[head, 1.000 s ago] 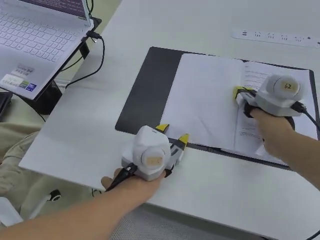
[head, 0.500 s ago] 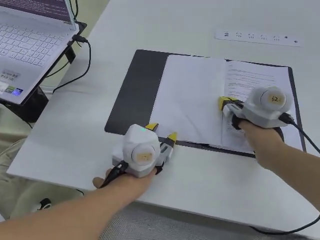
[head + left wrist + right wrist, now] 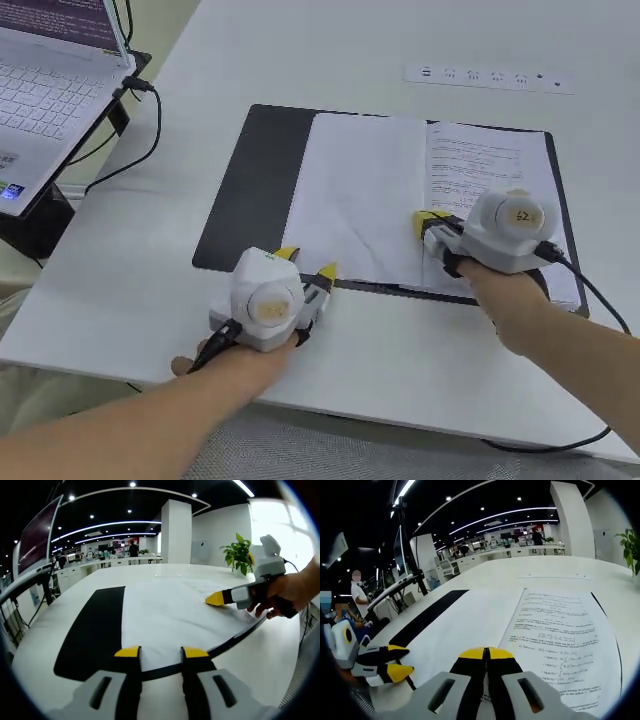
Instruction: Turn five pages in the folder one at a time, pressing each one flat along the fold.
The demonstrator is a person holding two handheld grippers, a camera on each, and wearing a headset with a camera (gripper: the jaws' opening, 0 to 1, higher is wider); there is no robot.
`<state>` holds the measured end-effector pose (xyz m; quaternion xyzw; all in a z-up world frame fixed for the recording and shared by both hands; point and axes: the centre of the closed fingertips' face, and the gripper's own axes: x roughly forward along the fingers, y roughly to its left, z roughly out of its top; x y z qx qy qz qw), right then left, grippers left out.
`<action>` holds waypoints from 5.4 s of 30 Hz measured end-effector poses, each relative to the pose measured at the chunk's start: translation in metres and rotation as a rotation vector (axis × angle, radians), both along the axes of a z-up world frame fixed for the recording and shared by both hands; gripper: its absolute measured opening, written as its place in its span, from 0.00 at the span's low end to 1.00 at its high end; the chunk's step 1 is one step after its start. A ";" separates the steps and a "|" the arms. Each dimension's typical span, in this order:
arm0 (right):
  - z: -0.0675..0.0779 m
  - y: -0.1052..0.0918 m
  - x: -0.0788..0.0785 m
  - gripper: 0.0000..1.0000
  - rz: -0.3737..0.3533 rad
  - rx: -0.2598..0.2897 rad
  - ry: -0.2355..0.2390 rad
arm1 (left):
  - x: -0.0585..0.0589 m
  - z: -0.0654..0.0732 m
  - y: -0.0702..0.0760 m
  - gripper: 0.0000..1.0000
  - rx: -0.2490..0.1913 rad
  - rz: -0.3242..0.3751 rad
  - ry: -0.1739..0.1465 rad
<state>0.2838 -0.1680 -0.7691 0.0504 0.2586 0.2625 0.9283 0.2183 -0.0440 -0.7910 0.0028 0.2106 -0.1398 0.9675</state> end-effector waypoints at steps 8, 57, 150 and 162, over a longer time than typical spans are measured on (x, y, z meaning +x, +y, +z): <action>-0.003 0.000 -0.020 0.00 0.030 -0.013 0.006 | -0.001 0.002 0.000 0.30 0.001 -0.003 -0.002; 0.030 -0.020 -0.112 0.00 0.029 0.104 0.053 | -0.004 0.005 -0.010 0.40 0.010 -0.058 0.043; 0.104 -0.134 -0.160 1.00 -0.101 0.170 0.027 | -0.086 0.166 -0.006 0.97 -0.108 -0.060 -0.010; 0.101 -0.129 -0.160 0.99 -0.097 0.166 0.036 | -0.081 0.159 -0.016 0.97 -0.081 -0.095 0.006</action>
